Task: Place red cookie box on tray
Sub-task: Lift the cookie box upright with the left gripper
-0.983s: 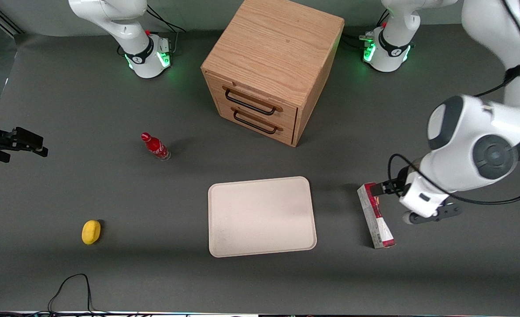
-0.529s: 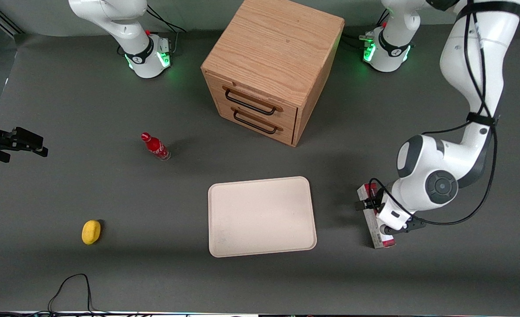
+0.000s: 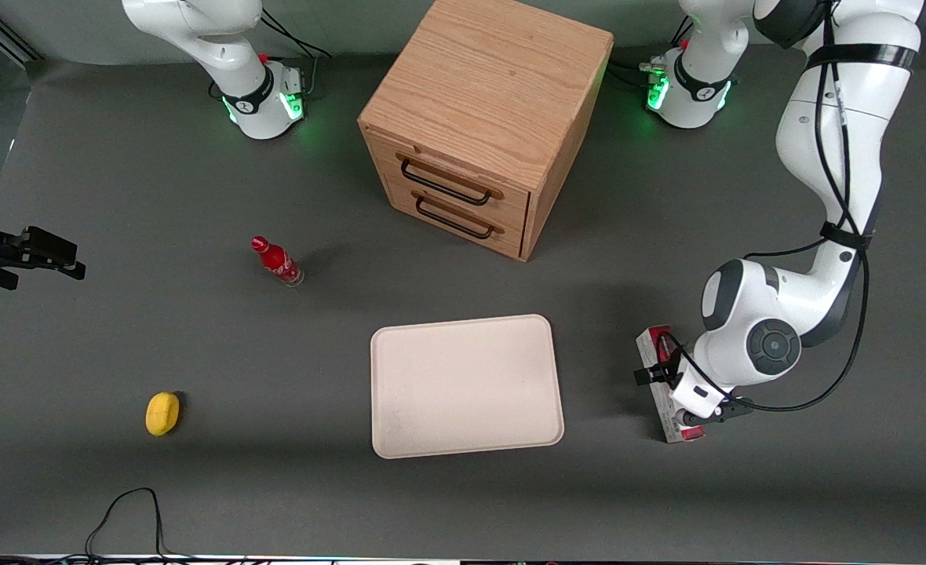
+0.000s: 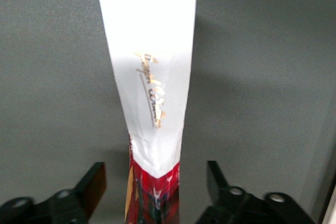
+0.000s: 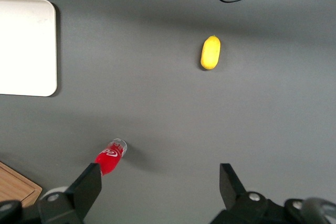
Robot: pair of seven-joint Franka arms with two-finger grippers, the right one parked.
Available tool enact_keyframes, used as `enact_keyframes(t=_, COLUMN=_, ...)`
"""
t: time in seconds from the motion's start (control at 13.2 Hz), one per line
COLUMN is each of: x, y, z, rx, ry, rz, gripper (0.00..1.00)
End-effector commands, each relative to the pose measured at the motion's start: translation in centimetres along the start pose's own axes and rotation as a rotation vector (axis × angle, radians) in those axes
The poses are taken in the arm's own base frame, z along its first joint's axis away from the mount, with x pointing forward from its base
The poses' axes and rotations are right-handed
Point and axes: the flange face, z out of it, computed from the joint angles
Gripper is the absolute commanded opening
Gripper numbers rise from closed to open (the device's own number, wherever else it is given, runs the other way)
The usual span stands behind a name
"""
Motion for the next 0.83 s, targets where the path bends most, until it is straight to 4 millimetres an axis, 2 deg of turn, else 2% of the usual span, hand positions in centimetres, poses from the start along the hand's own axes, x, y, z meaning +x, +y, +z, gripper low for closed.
enact_keyframes(t=0.0, x=-0.1, y=0.4, z=-0.8, rx=0.011, ry=0.021, rz=0.025, gripper=0.00)
enact_keyframes(t=0.3, x=-0.2, y=0.5, z=-1.6, rx=0.018, ry=0.015, rz=0.030, gripper=0.00)
enact_keyframes(t=0.38, x=-0.1, y=0.4, z=-2.7, rx=0.020, ry=0.025, rz=0.040, gripper=0.00)
enact_keyframes(t=0.45, x=-0.4, y=0.2, z=-4.6, rx=0.032, ry=0.021, rz=0.054, gripper=0.00)
enact_keyframes(t=0.53, x=-0.8, y=0.0, z=-7.5, rx=0.050, ry=0.016, rz=0.055, gripper=0.00)
enact_keyframes(t=0.61, x=-1.7, y=0.0, z=-10.8, rx=0.070, ry=0.011, rz=0.061, gripper=0.00)
enact_keyframes(t=0.76, x=-4.4, y=0.4, z=-18.6, rx=0.103, ry=0.008, rz=0.068, gripper=0.00)
